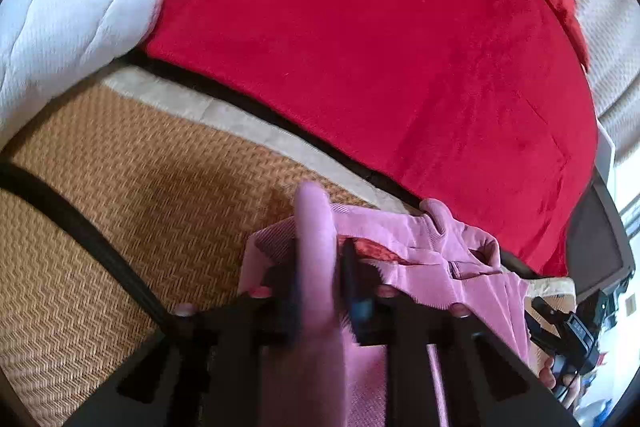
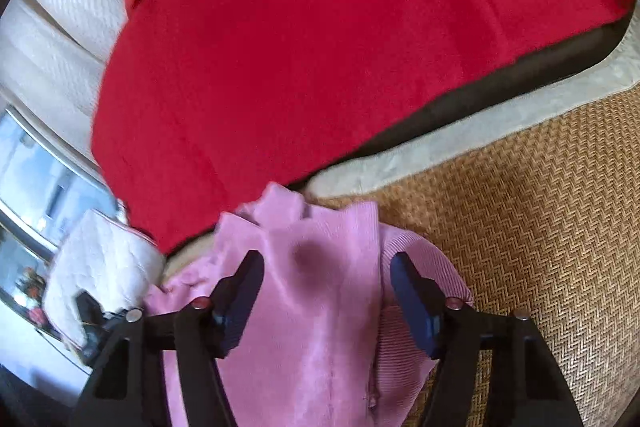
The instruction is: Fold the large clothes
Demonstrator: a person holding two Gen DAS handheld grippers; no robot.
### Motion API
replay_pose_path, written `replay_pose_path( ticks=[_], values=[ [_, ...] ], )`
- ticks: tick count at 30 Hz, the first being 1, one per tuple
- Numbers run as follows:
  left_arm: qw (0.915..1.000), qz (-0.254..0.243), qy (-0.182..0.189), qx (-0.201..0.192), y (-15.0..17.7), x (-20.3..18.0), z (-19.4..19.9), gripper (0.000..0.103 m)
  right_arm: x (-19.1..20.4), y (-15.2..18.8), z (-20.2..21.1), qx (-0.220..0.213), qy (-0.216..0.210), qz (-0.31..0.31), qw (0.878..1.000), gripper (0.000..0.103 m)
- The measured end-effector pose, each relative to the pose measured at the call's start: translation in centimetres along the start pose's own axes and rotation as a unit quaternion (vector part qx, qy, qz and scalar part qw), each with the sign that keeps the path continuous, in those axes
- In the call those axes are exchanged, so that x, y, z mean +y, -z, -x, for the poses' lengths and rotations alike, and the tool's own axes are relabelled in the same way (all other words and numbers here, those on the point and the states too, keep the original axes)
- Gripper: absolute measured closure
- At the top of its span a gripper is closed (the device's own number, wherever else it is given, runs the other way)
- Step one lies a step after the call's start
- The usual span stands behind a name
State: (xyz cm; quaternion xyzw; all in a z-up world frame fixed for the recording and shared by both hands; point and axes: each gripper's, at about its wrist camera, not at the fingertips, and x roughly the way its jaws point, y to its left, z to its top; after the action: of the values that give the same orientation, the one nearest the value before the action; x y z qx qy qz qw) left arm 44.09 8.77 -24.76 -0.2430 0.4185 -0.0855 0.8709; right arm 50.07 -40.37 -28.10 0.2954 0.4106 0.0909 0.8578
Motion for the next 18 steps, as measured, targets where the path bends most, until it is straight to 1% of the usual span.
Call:
replay_pose_path(
  ticks=[1,2,3,5,6,7,8,10,11,13,15,18],
  values=[
    [1.0,-0.006,-0.002,-0.004,0.0,-0.2,0.1,0.092,-0.1,0.2,-0.3,0.003,0.001,0.003,1.0,0.037],
    [0.9999,-0.012,-0.002,-0.008,0.0,-0.5,0.1,0.092,0.1,0.3,-0.5,0.006,0.005,0.009,1.0,0.044],
    [0.9998,-0.016,-0.003,-0.011,0.0,-0.7,0.2,0.093,0.3,0.4,-0.8,0.007,0.015,0.016,1.0,0.059],
    [0.9996,-0.021,-0.004,-0.018,-0.1,-1.1,0.4,0.094,0.7,0.5,-1.1,0.005,0.031,0.035,0.999,0.076],
    [0.9995,-0.022,-0.003,-0.023,-0.2,-1.3,0.5,0.095,1.0,0.5,-0.7,-0.005,0.032,0.042,0.999,0.092],
    [0.9992,-0.025,-0.002,-0.031,-0.3,-1.5,0.7,0.095,1.3,0.5,-0.3,-0.012,0.022,0.045,0.999,0.098],
    [0.9989,-0.028,-0.002,-0.038,-0.4,-1.8,1.1,0.095,1.6,0.5,0.1,-0.021,0.018,0.047,0.999,0.098],
    [0.9979,-0.036,-0.004,-0.053,-0.6,-2.3,1.7,0.095,3.0,0.7,1.4,-0.047,0.03,0.07,0.996,0.098],
    [0.9973,-0.04,-0.002,-0.061,-0.8,-2.6,2.1,0.096,3.5,0.9,1.9,-0.055,0.029,0.078,0.995,0.098],
    [0.9962,-0.041,0.005,-0.077,-1.0,-3.3,2.9,0.096,4.3,1.2,2.8,-0.064,0.021,0.088,0.994,0.098],
    [0.9946,-0.046,0.016,-0.092,-1.2,-3.9,3.7,0.096,4.6,1.5,3.6,-0.074,0.028,0.096,0.992,0.098],
    [0.9894,-0.076,0.024,-0.121,-1.2,-5.8,4.8,0.096,4.3,2.0,4.7,-0.082,0.033,0.09,0.992,0.098]
  ],
)
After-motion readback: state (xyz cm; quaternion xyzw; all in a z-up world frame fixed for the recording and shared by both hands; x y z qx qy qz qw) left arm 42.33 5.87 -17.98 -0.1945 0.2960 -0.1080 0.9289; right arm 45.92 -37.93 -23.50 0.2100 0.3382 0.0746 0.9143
